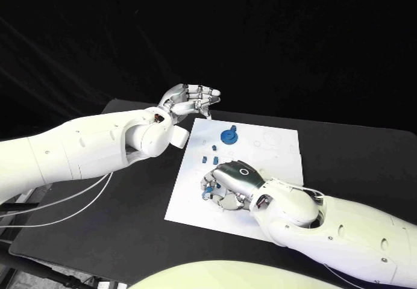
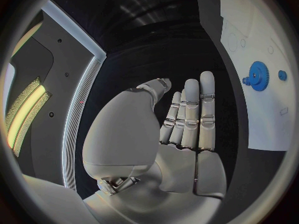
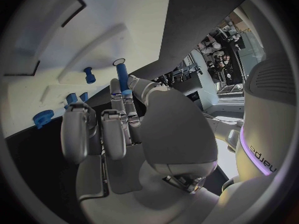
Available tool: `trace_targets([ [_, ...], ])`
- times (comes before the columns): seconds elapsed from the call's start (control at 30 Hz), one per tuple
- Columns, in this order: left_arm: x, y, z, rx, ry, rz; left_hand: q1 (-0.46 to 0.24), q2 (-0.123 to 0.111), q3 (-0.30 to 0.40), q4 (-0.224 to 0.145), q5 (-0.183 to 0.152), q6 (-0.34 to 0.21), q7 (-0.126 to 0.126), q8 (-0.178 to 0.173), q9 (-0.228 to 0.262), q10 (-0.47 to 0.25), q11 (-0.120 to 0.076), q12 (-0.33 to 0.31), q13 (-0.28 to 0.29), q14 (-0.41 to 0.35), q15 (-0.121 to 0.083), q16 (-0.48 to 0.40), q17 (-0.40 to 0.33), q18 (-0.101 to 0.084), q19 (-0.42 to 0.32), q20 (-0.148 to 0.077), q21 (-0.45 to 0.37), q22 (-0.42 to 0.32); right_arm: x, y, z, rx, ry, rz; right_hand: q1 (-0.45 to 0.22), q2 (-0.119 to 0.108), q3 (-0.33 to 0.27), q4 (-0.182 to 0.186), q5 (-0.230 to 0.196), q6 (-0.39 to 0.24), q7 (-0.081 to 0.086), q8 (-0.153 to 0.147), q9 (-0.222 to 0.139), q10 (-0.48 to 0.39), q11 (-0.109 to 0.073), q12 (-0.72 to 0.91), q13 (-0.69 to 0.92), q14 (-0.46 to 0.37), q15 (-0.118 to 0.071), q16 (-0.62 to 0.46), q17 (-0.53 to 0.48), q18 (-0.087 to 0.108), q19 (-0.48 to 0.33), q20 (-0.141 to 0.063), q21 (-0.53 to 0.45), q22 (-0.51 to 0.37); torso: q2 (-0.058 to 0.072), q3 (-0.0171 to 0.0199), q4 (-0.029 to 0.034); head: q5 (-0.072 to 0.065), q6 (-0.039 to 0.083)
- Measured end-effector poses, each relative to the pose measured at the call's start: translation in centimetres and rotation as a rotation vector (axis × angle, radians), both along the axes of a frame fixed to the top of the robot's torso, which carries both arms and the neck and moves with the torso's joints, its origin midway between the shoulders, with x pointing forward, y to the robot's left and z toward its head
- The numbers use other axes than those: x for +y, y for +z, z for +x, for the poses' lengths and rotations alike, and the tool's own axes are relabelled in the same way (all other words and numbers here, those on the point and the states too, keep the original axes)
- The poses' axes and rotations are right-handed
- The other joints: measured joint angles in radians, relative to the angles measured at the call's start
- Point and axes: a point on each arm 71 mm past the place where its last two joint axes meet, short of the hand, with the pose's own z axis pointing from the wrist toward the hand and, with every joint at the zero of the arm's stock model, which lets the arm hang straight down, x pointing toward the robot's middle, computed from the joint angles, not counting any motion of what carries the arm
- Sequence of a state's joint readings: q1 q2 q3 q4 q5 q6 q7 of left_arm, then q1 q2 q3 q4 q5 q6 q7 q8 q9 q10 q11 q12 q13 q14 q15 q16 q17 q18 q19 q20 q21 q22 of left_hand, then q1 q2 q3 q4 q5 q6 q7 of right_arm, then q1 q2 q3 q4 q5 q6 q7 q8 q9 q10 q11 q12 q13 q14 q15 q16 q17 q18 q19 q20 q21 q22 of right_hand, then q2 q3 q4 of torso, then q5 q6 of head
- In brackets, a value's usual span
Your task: Assemble the parts on the task board
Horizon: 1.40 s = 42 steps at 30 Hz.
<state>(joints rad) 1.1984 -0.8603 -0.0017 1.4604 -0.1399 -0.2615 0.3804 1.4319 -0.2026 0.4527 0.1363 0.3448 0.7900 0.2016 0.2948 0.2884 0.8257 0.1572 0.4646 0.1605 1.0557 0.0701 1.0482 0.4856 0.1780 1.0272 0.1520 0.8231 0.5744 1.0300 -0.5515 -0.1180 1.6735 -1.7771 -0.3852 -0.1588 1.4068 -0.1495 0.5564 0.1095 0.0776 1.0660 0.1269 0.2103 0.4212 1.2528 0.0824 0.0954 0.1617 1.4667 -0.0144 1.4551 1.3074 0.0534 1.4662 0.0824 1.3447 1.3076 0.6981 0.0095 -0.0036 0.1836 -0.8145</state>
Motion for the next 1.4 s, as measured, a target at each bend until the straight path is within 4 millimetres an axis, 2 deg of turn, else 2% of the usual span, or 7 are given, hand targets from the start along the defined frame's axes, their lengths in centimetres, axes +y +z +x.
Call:
trace_targets([
  [0.3, 0.0, 0.0, 0.0, 0.001, 0.0, 0.0, 0.0, 0.0, 0.0, 0.0, 0.0, -0.006, -0.002, 0.0, 0.0, -0.004, -0.004, 0.0, 0.001, 0.0, 0.0, 0.0, 0.0, 0.0, 0.0, 0.0, 0.0, 0.0, 0.1, -0.4, 0.0, -0.001, 0.003, -0.011, -0.006, -0.006, 0.009, -0.009, 0.0, 0.0, 0.0, 0.0, 0.0, 0.002, 0.002, -0.001, 0.0, 0.0, 0.0, 0.0, 0.0, 0.0, 0.0, 0.0, 0.0, 0.0, 0.0, 0.0006, -0.0022, 0.009, -0.006],
  [0.8, 0.1, 0.0, 0.0, 0.002, 0.001, 0.002, 0.0, 0.0, 0.0, 0.0, 0.0, -0.006, -0.002, 0.0, 0.0, -0.004, -0.004, 0.0, 0.001, 0.0, 0.0, 0.0, 0.0, 0.0, 0.0, 0.0, 0.0, 0.0, 0.1, -0.6, -0.1, -0.005, 0.014, -0.041, -0.006, -0.006, 0.022, -0.022, 0.004, -0.002, -0.002, -0.003, 0.001, 0.002, 0.002, -0.008, 0.0, 0.0, 0.0, 0.0, 0.0, 0.0, 0.0, 0.0, 0.0, 0.0, 0.0, 0.0006, -0.0016, 0.01, -0.01],
  [0.97, 0.1, 0.0, 0.0, 0.003, 0.001, 0.002, 0.0, 0.0, 0.0, 0.0, 0.0, -0.006, -0.002, 0.001, 0.0, -0.004, -0.003, 0.0, 0.001, 0.0, 0.0, 0.0, 0.0, 0.0, 0.0, 0.0, 0.0, 0.0, 0.4, -0.6, 0.0, -0.011, 0.016, -0.047, -0.009, -0.005, 0.028, -0.028, 0.004, -0.025, 0.014, -0.008, 0.001, 0.002, 0.002, -0.017, 0.0, 0.0, 0.0, 0.0, 0.001, 0.0, 0.0, 0.0, -0.009, 0.001, 0.0, 0.0, -0.0022, 0.009, -0.009],
  [1.07, 0.1, 0.0, 0.0, 0.003, 0.001, 0.002, 0.0, 0.0, 0.003, -0.003, 0.0, -0.006, -0.002, 0.006, 0.0, -0.007, 0.0, 0.004, 0.001, 0.0, 0.0, 0.0, -0.001, 0.0, 0.0, 0.0, 0.0, 0.0, 0.7, -0.6, 0.0, -0.015, 0.015, -0.049, -0.047, -0.02, 0.038, -0.038, 0.006, -0.055, 0.027, -0.027, -0.006, -0.004, -0.004, -0.029, -0.006, 0.0, 0.008, 0.0, 0.001, 0.0, 0.0, 0.0, -0.015, 0.001, 0.0, -0.0004, -0.002, 0.007, -0.008],
  [1.13, 0.1, -0.1, 0.0, 0.003, 0.001, 0.002, 0.0, 0.0, 0.003, -0.003, 0.0, -0.006, -0.002, 0.006, 0.0, -0.007, 0.0, 0.003, 0.001, 0.0, 0.0, 0.0, -0.001, 0.0, 0.0, 0.0, 0.0, 0.0, 0.9, -0.7, 0.0, -0.016, 0.015, -0.05, -0.061, -0.034, 0.037, -0.037, 0.01, -0.064, 0.034, -0.034, -0.01, -0.014, -0.006, -0.029, -0.007, -0.001, 0.008, 0.0, 0.001, 0.0, 0.0, 0.008, -0.02, 0.0, 0.0, -0.0005, -0.0015, 0.007, -0.007],
  [1.27, 0.1, -0.1, 0.0, 0.003, 0.001, 0.002, 0.0, 0.0, 0.003, -0.003, 0.0, -0.006, -0.002, 0.006, 0.0, -0.007, 0.0, 0.003, 0.001, 0.0, 0.0, 0.0, -0.001, 0.0, 0.0, 0.0, 0.0, 0.0, 1.0, -0.8, -0.1, -0.015, 0.014, -0.052, -0.092, -0.057, 0.024, -0.024, 0.021, -0.086, 0.039, -0.052, -0.017, -0.03, 0.004, -0.027, -0.008, 0.0, 0.014, 0.0, 0.001, 0.0, 0.0, 0.015, -0.026, 0.0, 0.0, -0.0007, -0.0005, 0.006, -0.008],
  [1.4, 0.1, -0.1, 0.0, 0.003, 0.001, 0.003, 0.0, 0.0, 0.003, -0.003, 0.0, -0.006, -0.002, 0.006, 0.0, -0.007, 0.0, 0.003, 0.001, 0.0, 0.0, 0.0, -0.001, 0.0, 0.0, 0.0, 0.0, 0.0, 1.0, -0.9, 0.0, -0.014, 0.008, -0.056, -0.103, -0.068, 0.019, -0.019, 0.033, -0.088, 0.038, -0.052, -0.019, -0.035, 0.009, -0.027, -0.008, 0.0, 0.014, 0.0, 0.0, 0.0, 0.0, 0.015, -0.027, 0.0, 0.0, -0.0008, -0.0008, 0.006, -0.009],
])
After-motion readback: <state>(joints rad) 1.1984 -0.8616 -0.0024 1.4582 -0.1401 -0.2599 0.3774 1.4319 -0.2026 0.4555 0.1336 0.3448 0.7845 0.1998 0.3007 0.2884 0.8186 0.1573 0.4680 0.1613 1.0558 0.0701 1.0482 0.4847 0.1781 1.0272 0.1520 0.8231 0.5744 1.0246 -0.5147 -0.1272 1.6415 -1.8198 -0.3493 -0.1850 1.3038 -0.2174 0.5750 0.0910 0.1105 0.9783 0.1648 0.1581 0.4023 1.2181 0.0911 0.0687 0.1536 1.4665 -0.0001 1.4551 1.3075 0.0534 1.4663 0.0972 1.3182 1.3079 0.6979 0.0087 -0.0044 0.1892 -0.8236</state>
